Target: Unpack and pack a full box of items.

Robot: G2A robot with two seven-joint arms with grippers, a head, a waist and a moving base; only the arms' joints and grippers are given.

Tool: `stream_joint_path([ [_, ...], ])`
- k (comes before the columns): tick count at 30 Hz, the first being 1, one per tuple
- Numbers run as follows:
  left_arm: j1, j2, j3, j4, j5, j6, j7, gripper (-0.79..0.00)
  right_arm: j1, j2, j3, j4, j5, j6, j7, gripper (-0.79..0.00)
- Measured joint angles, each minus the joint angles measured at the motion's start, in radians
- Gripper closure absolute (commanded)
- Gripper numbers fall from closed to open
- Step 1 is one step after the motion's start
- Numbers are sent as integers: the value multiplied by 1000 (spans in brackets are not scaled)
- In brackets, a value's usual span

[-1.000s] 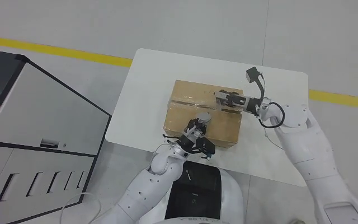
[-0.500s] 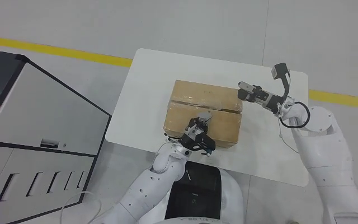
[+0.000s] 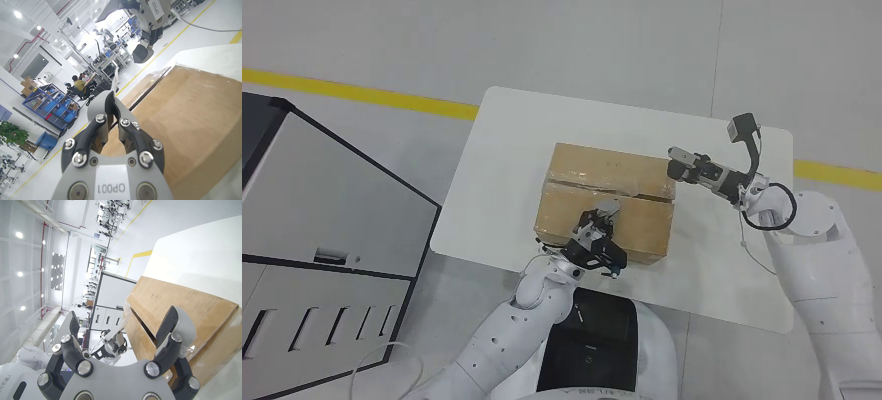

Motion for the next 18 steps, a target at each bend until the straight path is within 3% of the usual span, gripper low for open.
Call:
stream_joint_path([
  [13, -13, 0, -7, -8, -9, -26, -18, 0, 0, 0, 0, 0, 0, 0, 0, -785],
  [18, -20, -10, 30, -2, 1, -12, -37, 0, -2, 0, 0, -2, 0, 1, -3, -785],
])
